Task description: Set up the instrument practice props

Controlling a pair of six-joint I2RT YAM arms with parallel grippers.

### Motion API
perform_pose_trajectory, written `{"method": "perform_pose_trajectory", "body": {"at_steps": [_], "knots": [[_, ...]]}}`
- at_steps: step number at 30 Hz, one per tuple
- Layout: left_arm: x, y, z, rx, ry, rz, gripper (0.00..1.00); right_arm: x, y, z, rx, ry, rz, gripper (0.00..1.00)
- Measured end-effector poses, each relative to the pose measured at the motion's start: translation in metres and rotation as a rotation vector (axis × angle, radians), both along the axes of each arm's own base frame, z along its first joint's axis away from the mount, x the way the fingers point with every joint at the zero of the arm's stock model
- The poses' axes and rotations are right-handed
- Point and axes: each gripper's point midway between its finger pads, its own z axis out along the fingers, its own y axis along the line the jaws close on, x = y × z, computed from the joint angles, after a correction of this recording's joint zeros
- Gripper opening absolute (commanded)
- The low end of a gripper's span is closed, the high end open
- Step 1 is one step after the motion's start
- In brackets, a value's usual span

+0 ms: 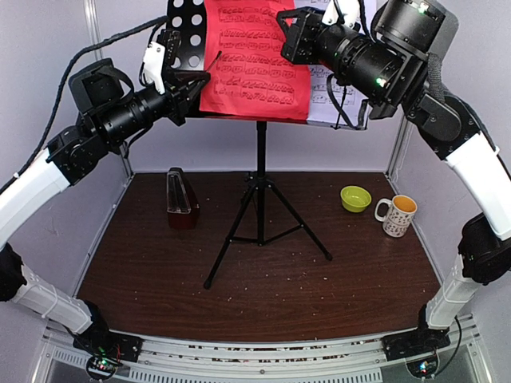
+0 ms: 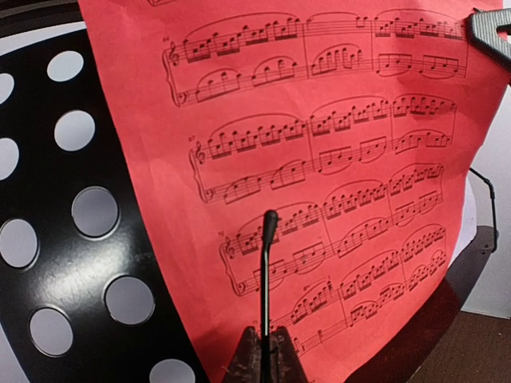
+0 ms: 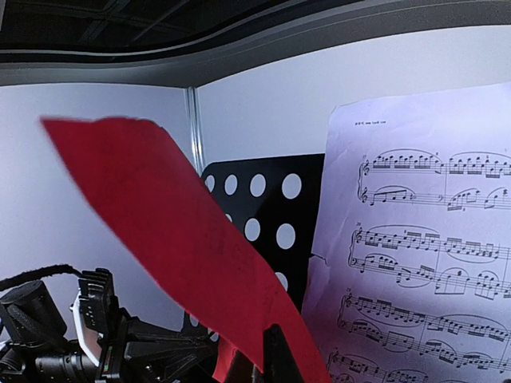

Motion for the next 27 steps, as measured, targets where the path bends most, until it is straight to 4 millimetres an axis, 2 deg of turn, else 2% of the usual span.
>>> {"method": "perform_pose_trajectory", "body": {"at_steps": [9,14,19,27], "knots": [[-0.002,0.002,0.0,-0.012,-0.012,0.001,0.0,-0.009,-0.006,0.009,-0.004,-0.072,0.069,0.0],[-0.003,0.002,0.0,-0.014,-0.017,-0.003,0.0,-0.009,-0.016,0.024,0.024,-0.115,0.096,0.0],[-0.004,0.001,0.0,-0.008,-0.022,-0.01,0.0,-0.013,-0.014,0.037,0.038,-0.147,0.132,0.0],[-0.006,-0.001,-0.001,0.001,-0.03,-0.023,0.0,-0.01,0.007,0.022,-0.03,-0.148,0.169,0.0]]}}
